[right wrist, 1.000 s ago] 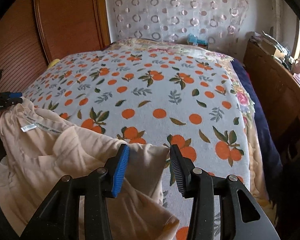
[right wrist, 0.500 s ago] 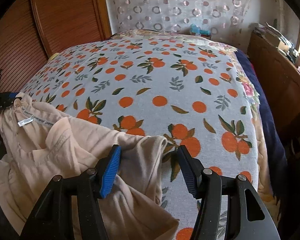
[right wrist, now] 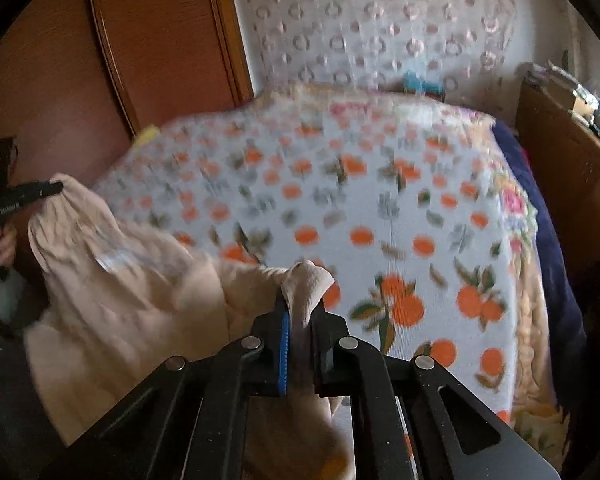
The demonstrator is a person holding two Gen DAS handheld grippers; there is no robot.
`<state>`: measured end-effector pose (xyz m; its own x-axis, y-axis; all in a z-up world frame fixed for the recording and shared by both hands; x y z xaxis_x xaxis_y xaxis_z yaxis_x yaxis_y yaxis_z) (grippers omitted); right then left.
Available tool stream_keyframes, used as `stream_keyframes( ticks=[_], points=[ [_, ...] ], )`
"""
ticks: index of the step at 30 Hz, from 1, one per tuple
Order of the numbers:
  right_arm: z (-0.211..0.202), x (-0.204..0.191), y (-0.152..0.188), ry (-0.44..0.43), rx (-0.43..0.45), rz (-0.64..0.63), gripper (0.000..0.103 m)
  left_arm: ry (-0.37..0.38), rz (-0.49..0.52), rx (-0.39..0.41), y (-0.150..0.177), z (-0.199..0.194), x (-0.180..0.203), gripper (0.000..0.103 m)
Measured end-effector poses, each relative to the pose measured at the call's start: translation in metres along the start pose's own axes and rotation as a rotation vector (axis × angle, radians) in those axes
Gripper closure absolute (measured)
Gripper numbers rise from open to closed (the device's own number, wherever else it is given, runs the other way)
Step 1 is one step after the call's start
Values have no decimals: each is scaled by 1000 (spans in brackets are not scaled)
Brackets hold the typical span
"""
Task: Fold small clothes
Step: 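Lift the T-shirt high with both tools and shake it out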
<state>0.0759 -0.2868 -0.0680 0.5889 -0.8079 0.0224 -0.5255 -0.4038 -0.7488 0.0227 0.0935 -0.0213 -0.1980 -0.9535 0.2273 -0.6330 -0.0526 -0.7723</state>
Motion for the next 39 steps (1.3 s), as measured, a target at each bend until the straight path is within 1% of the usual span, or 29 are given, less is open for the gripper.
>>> stream_keyframes(
  ticks=[2, 4, 6, 8, 12, 15, 20, 23, 27, 30, 33, 36, 38, 39],
  points=[
    [-29, -9, -16, -1, 71, -33, 95, 15, 8, 57, -15, -20, 6, 96],
    [-62, -19, -39, 6, 148, -69, 95, 39, 11, 137, -40, -50, 12, 96],
    [-99, -26, -62, 12, 233, -103, 95, 39, 24, 204, -59, -73, 16, 96],
    [-134, -32, -84, 26, 313, -131, 95, 15, 39, 270, -78, -93, 21, 96],
    [-203, -44, -128, 102, 459, -211, 95, -19, 64, 415, -120, -142, 26, 96],
    [-245, -53, -156, 158, 532, -261, 96, -51, 80, 503, -146, -169, 28, 96],
    [-298, -63, -193, 257, 604, -310, 96, -101, 90, 625, -182, -203, 26, 96],
    [-326, -67, -206, 301, 633, -313, 96, -102, 89, 674, -194, -218, 26, 96],
    [-362, -79, -213, 338, 666, -320, 96, -97, 89, 735, -198, -237, 27, 96],
    [-384, -94, -211, 361, 685, -335, 96, -93, 101, 764, -196, -248, 31, 96],
    [-393, -109, -210, 380, 695, -350, 96, -92, 115, 778, -193, -252, 36, 96],
    [-400, -118, -199, 393, 699, -356, 96, -95, 126, 789, -188, -252, 39, 96],
    [-382, -111, -191, 396, 694, -357, 96, -91, 130, 795, -185, -256, 42, 96],
    [-385, -113, -189, 401, 690, -359, 96, -90, 130, 799, -183, -259, 44, 96]
  ],
)
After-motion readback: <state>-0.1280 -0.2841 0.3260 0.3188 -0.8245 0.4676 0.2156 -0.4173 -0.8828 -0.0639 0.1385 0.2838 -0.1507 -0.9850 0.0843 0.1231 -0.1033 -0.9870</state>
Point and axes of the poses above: each gripper's, at about its wrist camera, not at the fingertips, and z roughly the way its jaws point, x to its right, y to its underside, the point moved 2 cm from there along z, roughly the way its jaws point, and after that the axes turned 9 degrees about -z, right-handed, at the moved point
